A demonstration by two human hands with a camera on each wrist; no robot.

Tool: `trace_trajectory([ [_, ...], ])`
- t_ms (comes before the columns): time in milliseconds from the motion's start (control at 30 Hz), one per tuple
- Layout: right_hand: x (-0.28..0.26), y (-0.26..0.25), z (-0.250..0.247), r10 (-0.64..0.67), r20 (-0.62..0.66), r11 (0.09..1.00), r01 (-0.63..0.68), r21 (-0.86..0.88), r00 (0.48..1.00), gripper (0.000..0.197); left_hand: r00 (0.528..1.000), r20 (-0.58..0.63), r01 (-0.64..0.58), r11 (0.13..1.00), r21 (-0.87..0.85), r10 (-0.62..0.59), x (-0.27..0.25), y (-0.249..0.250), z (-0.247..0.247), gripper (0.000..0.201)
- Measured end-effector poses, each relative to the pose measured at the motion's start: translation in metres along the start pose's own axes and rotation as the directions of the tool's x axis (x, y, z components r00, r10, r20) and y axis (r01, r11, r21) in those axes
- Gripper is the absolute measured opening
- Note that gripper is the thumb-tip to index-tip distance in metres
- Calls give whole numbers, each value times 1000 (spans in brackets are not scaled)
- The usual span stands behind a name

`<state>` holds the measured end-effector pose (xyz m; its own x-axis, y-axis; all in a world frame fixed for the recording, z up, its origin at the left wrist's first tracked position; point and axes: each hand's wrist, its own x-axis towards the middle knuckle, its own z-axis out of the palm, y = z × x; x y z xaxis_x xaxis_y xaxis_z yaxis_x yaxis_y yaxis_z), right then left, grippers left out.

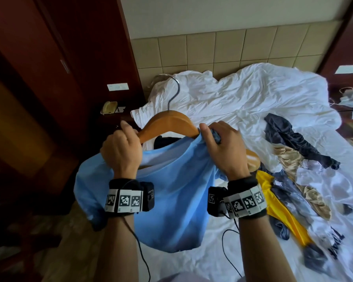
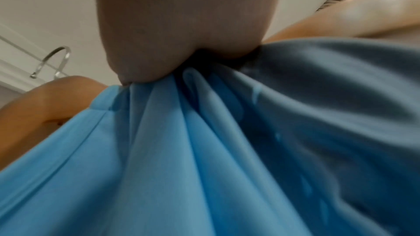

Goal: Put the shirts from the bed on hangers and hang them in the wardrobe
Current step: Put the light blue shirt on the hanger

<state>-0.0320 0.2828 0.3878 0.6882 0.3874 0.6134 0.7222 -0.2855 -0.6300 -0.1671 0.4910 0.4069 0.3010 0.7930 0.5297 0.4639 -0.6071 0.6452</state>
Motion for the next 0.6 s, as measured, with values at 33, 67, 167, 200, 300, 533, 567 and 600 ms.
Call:
trace_trajectory([
  [33,0,3,1,-1,-3,1000,1,-15,1000,51,1000,-13,10,1000,-6,-10,3,-2,-3,76],
  [67,1,6,2,6,-10,999,-6,-31,1000,53,999,-28,22,1000,-7,-22,5,-4,-7,74],
  [167,1,19,2,50,-30,997,-52,-51,998,56,998,-55,40,999,-13,-40,9,-11,-14,70],
  [200,1,24,1,59,-34,998,-60,-35,998,57,997,-59,44,999,-19,-45,10,-13,-17,68],
  [300,-3,38,-2,98,-38,994,-97,41,994,58,997,-47,64,998,-1,-64,12,-23,-21,64],
  [533,-13,66,3,397,-125,884,-342,319,909,65,995,24,102,995,4,-102,18,-34,-24,64],
  [567,-13,65,4,426,-113,852,-356,384,898,66,993,49,107,994,6,-107,19,-35,-24,66],
  [600,-12,63,5,444,-100,822,-360,442,890,69,990,78,118,993,4,-118,21,-36,-24,68],
])
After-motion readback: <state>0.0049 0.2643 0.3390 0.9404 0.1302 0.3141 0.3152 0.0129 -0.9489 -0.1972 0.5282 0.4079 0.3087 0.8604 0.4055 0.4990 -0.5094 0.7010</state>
